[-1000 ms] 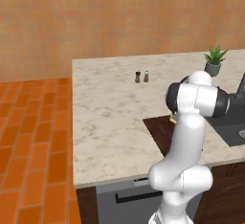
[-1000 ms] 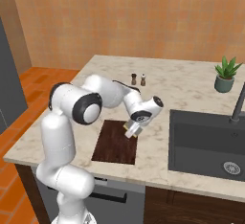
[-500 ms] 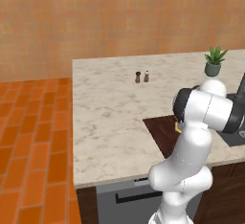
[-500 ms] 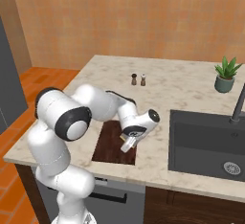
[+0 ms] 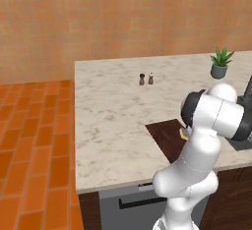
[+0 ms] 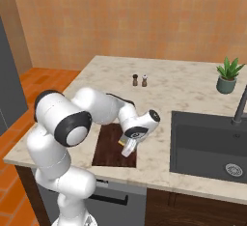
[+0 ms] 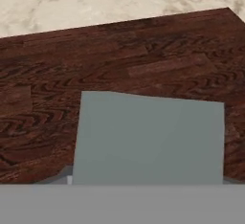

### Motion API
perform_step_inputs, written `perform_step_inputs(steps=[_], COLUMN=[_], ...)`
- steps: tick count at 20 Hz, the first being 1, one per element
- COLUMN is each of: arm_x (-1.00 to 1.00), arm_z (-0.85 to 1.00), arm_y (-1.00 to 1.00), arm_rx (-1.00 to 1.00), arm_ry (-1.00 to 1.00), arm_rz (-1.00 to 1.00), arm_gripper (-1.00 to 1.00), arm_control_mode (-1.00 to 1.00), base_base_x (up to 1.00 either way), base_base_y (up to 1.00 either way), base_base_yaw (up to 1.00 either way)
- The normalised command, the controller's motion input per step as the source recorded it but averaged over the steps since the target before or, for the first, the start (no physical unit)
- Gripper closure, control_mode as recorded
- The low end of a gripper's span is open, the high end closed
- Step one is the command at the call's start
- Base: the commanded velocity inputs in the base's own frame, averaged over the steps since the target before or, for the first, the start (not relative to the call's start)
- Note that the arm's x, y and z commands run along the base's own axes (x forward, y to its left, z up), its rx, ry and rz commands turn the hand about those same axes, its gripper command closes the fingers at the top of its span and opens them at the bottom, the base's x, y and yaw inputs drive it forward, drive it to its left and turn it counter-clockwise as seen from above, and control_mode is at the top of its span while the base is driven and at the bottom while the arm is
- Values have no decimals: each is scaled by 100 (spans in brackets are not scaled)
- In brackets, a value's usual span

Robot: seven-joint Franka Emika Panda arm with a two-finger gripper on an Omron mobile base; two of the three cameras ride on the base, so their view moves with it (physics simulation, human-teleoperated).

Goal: Pick up the sponge from the counter and clean the cutting board by briefly scrubbing or pressing down on the cutting board. Once finished, release the sponge.

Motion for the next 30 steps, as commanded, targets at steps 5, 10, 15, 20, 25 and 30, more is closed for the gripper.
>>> perform_step_inputs(steps=[5,10,15,20,25,30], arm_x=[-27,25,63,30,-26,-6], arm_z=[-20,15,11,19,-2,-17], arm_y=[52,95,100,100,86,56], arm_rx=[7,-1,-5,-25,-12,-2], arm_ry=[2,8,23,10,-2,0], arm_rz=[7,4,16,14,1,-2], arm_gripper=[100,100,100,100,100,-100], arm_control_mode=[-100,-100,-100,-100,-100,-100], base_base_x=[0,0,0,0,0,0], base_base_y=[0,0,0,0,0,0], base_base_yaw=[0,0,0,0,0,0])
